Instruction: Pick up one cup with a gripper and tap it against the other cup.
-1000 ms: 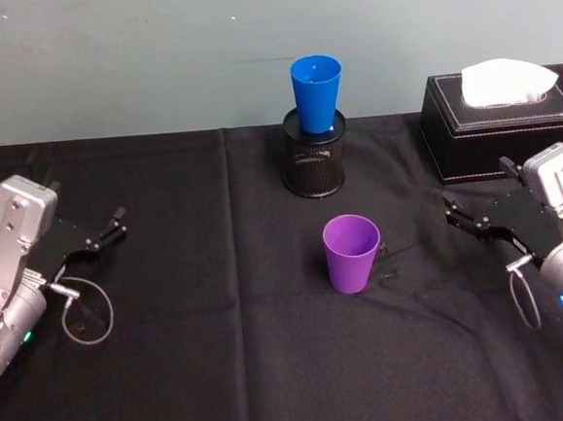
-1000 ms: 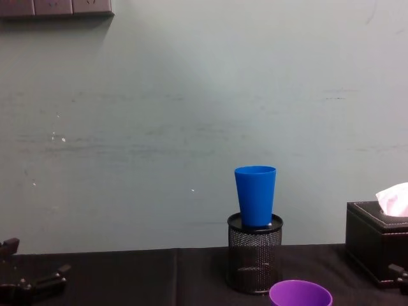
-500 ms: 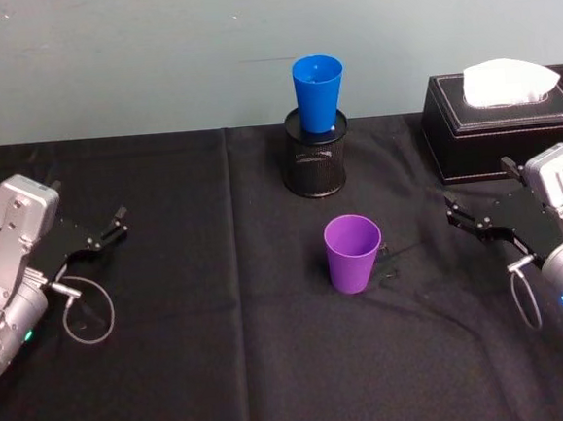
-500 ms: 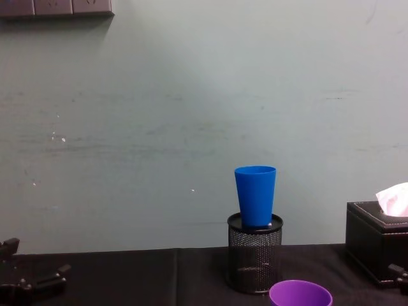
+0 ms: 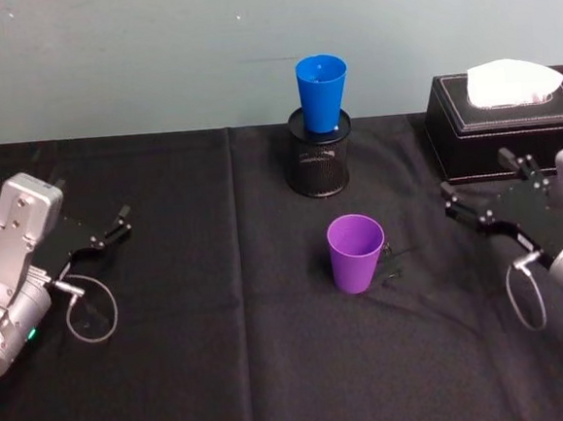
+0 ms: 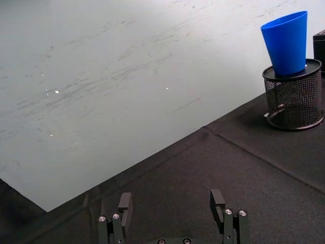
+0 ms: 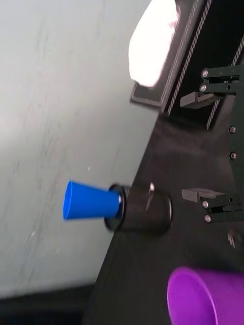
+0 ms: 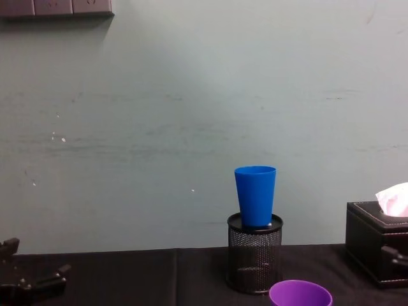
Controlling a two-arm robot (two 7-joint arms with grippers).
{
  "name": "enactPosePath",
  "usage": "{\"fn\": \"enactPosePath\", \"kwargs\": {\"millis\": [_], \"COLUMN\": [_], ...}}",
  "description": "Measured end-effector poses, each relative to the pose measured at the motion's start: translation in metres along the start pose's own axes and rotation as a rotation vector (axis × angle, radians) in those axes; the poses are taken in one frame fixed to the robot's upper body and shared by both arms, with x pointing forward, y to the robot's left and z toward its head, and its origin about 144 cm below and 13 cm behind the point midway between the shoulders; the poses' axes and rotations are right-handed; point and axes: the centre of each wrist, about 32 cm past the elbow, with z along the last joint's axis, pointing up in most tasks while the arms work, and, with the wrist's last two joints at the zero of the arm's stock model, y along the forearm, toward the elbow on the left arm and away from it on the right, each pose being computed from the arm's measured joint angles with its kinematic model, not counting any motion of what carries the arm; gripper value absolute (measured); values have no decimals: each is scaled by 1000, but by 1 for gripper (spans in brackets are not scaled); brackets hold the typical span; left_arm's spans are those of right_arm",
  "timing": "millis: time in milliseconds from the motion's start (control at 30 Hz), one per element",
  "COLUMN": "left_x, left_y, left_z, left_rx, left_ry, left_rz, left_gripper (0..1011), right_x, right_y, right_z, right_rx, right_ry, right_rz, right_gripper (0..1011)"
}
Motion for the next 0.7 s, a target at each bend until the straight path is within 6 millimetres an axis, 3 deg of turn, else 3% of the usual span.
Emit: {"fn": "enactPosePath", "kwargs": {"millis": [367, 700], "left_x": [0, 0], "left_y": [0, 0], "left_z": [0, 0], "left_rx": [0, 0], "left_ry": [0, 0], "left_rz": [0, 0], "left_gripper": [1005, 1005], "right_x": [-17, -40], "right_y": [-32, -24], "right_z": [-21, -25], "right_rx": [-55, -24], "right_ry": [212, 232], "right_rz": [268, 377], "right_gripper": [1003, 1003]}}
